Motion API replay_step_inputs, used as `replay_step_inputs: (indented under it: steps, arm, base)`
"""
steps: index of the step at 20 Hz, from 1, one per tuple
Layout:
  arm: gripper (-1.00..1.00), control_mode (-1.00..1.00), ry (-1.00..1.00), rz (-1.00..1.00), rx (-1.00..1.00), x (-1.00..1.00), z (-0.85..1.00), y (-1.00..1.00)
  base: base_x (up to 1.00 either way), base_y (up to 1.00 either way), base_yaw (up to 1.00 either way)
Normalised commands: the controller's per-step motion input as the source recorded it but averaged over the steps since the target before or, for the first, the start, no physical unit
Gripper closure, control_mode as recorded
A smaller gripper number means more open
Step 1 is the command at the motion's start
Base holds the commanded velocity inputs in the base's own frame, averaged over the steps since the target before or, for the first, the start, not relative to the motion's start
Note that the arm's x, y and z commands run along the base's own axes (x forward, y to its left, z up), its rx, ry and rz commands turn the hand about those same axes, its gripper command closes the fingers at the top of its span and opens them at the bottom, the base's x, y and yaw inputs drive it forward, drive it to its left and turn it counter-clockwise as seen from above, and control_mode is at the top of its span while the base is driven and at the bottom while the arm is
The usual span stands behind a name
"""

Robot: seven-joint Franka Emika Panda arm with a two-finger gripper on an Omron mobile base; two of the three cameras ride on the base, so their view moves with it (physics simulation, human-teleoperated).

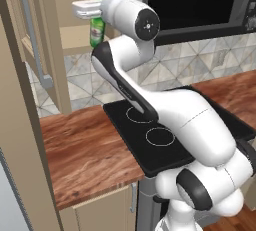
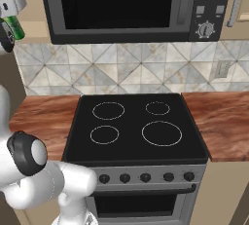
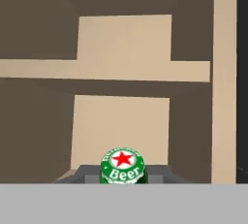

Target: Pick the beer from the counter and place it in the open cabinet.

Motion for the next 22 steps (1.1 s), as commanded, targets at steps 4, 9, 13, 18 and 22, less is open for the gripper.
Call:
replay_step_inputs:
  steps: [4, 9, 13, 18, 22]
  arm:
    - [1.0, -1.0, 0.0, -0.11, 0.0, 0.48, 0.0, 0.3]
    - [1.0, -1.0, 0.0, -0.11, 0.0, 0.54, 0.0, 0.32]
    - [1.0, -1.0, 0.01, -0.04, 0.0, 0.44, 0.0, 0.11]
    - [1.0, -1.0, 0.04, 0.0, 0.0, 0.24, 0.0, 0.0]
    - [1.0, -1.0, 0.02, 0.0, 0.0, 0.52, -0.01, 0.0]
  base:
    - [0.0, 0.0, 0.0]
    - [0.0, 0.0, 0.0]
    - [0.0, 0.0, 0.0]
    - [0.0, 0.0, 0.0]
    - [0.0, 0.0, 0.0]
